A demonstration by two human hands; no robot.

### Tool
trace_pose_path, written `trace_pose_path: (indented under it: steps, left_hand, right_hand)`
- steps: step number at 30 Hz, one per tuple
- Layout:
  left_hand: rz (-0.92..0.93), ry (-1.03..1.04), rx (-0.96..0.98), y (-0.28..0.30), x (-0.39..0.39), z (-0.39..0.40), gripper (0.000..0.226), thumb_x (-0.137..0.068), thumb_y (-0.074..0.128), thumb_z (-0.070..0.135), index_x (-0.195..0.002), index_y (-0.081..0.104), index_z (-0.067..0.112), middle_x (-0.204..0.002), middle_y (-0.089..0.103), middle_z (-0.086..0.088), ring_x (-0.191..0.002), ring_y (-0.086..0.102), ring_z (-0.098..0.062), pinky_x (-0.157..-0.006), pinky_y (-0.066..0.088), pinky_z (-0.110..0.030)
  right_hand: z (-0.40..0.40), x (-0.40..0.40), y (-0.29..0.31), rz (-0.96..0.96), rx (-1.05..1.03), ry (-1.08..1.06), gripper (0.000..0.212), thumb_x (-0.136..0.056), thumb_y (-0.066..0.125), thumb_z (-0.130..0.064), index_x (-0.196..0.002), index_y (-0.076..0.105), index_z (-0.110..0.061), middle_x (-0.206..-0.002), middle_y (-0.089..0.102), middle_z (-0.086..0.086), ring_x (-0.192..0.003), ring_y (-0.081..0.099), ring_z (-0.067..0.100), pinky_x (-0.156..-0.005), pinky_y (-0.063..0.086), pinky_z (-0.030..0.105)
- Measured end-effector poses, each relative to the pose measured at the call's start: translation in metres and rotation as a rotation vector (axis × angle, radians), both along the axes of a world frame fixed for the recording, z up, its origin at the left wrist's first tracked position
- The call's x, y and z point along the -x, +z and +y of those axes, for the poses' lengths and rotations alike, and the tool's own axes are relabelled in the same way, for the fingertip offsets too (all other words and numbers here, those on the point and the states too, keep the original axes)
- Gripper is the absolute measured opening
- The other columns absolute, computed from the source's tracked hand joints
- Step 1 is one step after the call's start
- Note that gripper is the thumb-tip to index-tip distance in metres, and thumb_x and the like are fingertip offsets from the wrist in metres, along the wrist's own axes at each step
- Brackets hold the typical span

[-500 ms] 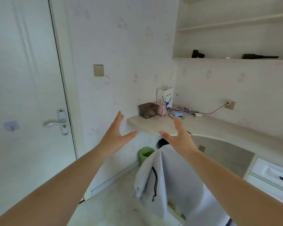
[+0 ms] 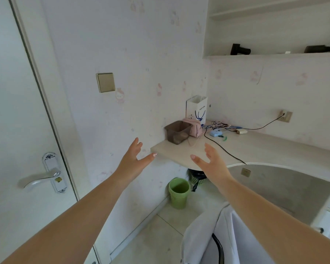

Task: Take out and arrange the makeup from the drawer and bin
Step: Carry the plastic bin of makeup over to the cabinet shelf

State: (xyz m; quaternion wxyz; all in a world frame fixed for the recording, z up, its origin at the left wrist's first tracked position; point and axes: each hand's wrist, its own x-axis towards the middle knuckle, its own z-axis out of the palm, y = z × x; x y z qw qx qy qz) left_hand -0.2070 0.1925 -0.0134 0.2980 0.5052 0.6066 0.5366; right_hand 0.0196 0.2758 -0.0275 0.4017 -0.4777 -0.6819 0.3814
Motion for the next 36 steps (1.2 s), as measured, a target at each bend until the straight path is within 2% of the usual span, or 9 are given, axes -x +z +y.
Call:
trace_pose_path:
  steps: [5, 12, 18, 23, 28, 32, 36]
  left_hand:
    - [-0.024, -0.044, 0.028, -0.013, 0.034, 0.077, 0.086, -0.084, 0.066, 0.037, -0.150, 0.012, 0.030, -0.153, 0.030, 0.012, -0.140, 0.027, -0.004, -0.104, 0.027, -0.026]
    - [-0.056, -0.055, 0.064, -0.034, 0.082, 0.229, 0.083, -0.085, 0.065, 0.036, -0.150, 0.013, 0.029, -0.153, 0.030, 0.011, -0.140, 0.027, -0.005, -0.104, 0.026, -0.025]
    - [-0.080, -0.042, 0.131, -0.040, 0.113, 0.358, 0.085, -0.083, 0.065, 0.043, -0.149, 0.013, 0.031, -0.154, 0.028, 0.008, -0.141, 0.028, -0.011, -0.113, 0.026, -0.038]
    - [-0.142, -0.040, 0.205, -0.058, 0.134, 0.444, 0.086, -0.082, 0.066, 0.044, -0.149, 0.014, 0.032, -0.155, 0.028, 0.005, -0.141, 0.029, -0.014, -0.115, 0.027, -0.041]
    - [-0.211, -0.036, 0.322, -0.089, 0.152, 0.533, 0.080, -0.084, 0.062, 0.048, -0.149, 0.019, 0.027, -0.154, 0.029, 0.004, -0.139, 0.033, -0.020, -0.111, 0.028, -0.038]
    - [-0.292, -0.052, 0.464, -0.121, 0.162, 0.594, 0.084, -0.081, 0.061, 0.056, -0.148, 0.023, 0.022, -0.153, 0.029, 0.001, -0.138, 0.032, -0.023, -0.113, 0.028, -0.040]
    - [-0.379, -0.096, 0.641, -0.152, 0.170, 0.651, 0.098, -0.068, 0.064, 0.069, -0.146, 0.028, 0.021, -0.141, 0.038, 0.003, -0.119, 0.044, -0.016, -0.102, 0.034, -0.035]
  right_hand:
    - [0.068, 0.033, -0.013, -0.016, 0.024, -0.053, 0.080, -0.081, 0.066, -0.046, -0.145, 0.026, -0.021, -0.151, 0.032, 0.003, -0.139, 0.031, 0.018, -0.112, 0.029, 0.039]
    - [0.214, 0.084, -0.040, -0.010, 0.084, -0.092, 0.082, -0.082, 0.065, -0.048, -0.147, 0.024, -0.020, -0.152, 0.030, 0.002, -0.139, 0.029, 0.016, -0.111, 0.034, 0.043]
    - [0.332, 0.119, -0.049, 0.020, 0.149, -0.087, 0.078, -0.084, 0.064, -0.042, -0.147, 0.025, -0.018, -0.153, 0.029, 0.001, -0.140, 0.029, 0.015, -0.114, 0.027, 0.037]
    - [0.405, 0.142, -0.058, 0.031, 0.236, -0.118, 0.077, -0.085, 0.064, -0.039, -0.147, 0.024, -0.018, -0.153, 0.029, 0.002, -0.140, 0.028, 0.015, -0.113, 0.029, 0.037]
    - [0.473, 0.161, -0.076, 0.047, 0.304, -0.167, 0.062, -0.088, 0.062, -0.035, -0.141, 0.034, -0.020, -0.149, 0.035, 0.001, -0.137, 0.032, 0.017, -0.108, 0.031, 0.033]
    - [0.520, 0.178, -0.097, 0.080, 0.386, -0.236, 0.076, -0.084, 0.064, -0.043, -0.146, 0.025, -0.023, -0.154, 0.028, 0.001, -0.139, 0.030, 0.018, -0.112, 0.031, 0.038]
    - [0.567, 0.197, -0.122, 0.136, 0.513, -0.311, 0.084, -0.080, 0.067, -0.046, -0.147, 0.022, -0.024, -0.154, 0.027, -0.002, -0.135, 0.035, 0.020, -0.109, 0.036, 0.045]
